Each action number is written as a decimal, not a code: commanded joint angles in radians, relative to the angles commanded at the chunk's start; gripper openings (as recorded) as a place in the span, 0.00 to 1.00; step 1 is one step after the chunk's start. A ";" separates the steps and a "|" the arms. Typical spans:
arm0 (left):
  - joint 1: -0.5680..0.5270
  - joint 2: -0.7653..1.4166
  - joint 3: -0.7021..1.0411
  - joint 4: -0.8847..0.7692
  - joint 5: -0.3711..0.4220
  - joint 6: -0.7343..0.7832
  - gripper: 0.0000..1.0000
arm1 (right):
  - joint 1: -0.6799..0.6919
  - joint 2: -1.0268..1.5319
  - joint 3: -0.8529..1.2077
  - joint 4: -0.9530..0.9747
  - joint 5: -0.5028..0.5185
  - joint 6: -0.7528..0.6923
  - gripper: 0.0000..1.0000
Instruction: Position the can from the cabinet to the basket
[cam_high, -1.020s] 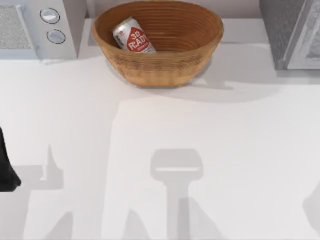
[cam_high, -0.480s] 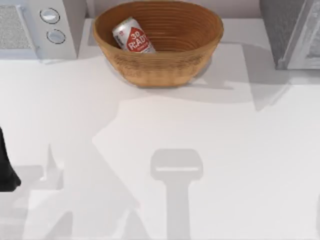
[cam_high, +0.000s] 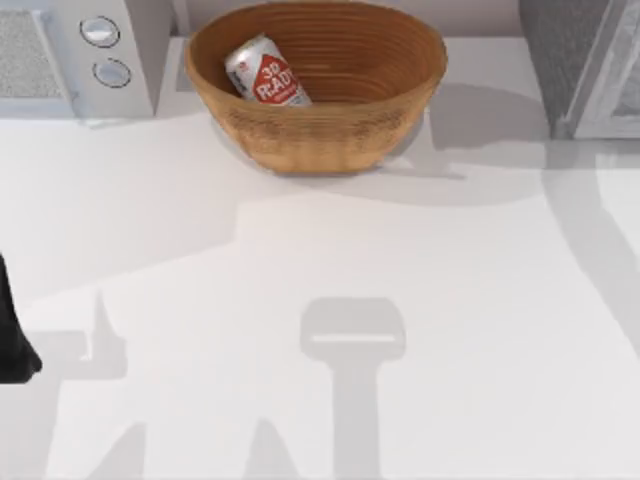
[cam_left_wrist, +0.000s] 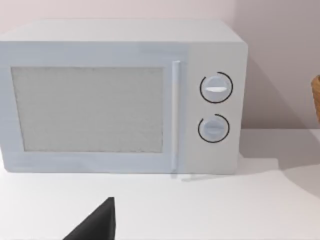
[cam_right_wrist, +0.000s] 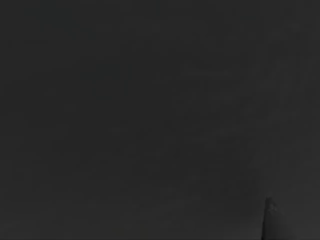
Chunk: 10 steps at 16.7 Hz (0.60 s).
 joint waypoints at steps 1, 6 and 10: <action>0.000 0.000 0.000 0.000 0.000 0.000 1.00 | 0.043 -0.005 -0.006 -0.001 0.044 0.000 1.00; 0.000 0.000 0.000 0.000 0.000 0.000 1.00 | 0.115 -0.014 -0.028 -0.006 0.118 -0.005 1.00; 0.000 0.000 0.000 0.000 0.000 0.000 1.00 | 0.091 -0.031 -0.015 -0.011 0.133 -0.016 1.00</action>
